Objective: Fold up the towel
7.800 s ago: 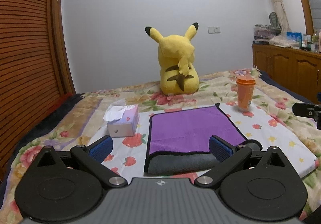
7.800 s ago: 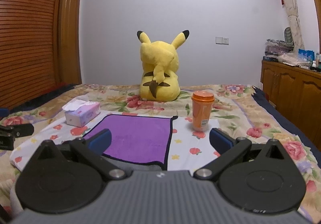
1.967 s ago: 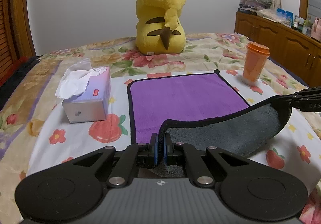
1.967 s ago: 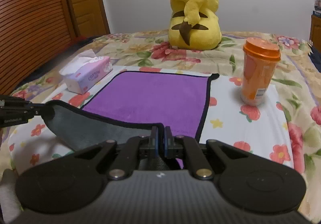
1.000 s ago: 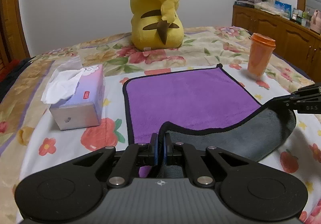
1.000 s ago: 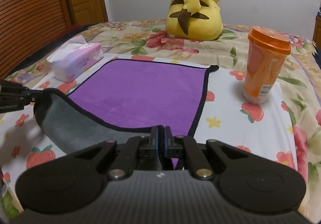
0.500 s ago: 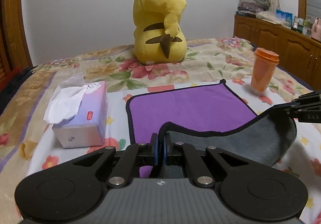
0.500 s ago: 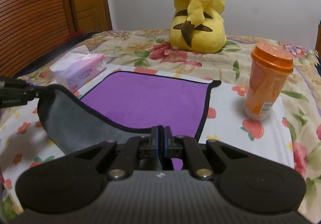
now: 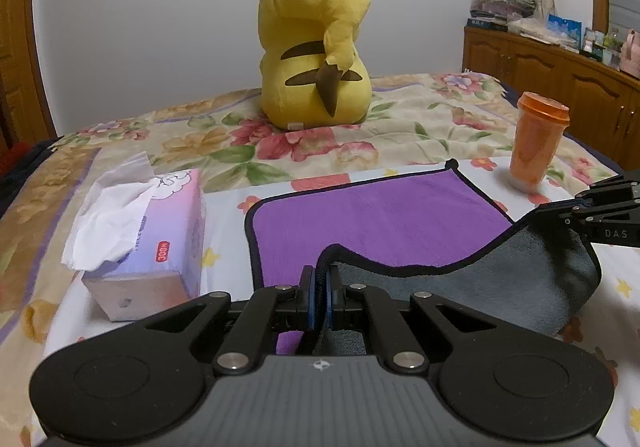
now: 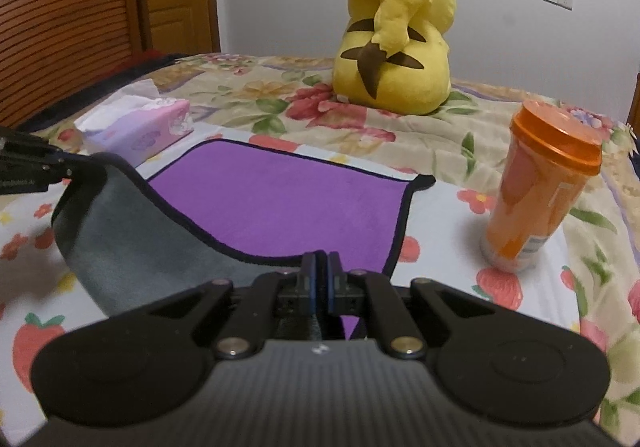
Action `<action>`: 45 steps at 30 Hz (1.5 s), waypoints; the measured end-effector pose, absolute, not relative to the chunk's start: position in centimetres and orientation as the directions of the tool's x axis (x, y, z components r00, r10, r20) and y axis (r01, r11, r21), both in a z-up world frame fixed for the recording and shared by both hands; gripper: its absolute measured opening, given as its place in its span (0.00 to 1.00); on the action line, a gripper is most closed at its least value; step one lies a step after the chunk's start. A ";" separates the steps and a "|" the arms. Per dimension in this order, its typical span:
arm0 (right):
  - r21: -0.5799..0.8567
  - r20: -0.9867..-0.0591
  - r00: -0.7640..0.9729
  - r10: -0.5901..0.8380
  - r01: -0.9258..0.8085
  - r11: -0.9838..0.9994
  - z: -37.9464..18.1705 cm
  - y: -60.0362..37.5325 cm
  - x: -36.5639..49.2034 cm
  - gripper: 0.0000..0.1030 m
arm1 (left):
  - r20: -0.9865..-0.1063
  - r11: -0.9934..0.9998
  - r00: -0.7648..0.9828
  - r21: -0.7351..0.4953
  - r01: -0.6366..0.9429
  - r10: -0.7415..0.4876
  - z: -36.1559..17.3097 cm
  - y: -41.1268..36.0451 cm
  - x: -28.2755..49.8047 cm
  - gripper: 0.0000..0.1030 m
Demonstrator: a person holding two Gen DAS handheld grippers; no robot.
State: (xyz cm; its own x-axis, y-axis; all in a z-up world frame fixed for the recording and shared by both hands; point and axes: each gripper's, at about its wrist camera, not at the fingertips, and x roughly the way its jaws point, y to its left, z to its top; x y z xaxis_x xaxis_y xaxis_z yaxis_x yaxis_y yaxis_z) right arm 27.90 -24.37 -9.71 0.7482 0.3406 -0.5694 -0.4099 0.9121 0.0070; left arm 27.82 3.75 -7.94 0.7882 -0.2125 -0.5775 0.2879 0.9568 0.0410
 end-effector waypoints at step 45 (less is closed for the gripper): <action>-0.093 -0.427 0.863 0.271 -0.340 0.936 -4.7 -23.5 35.4 0.04 | -0.450 0.984 0.885 0.069 0.165 -0.117 -2.4 2.8 36.5 0.08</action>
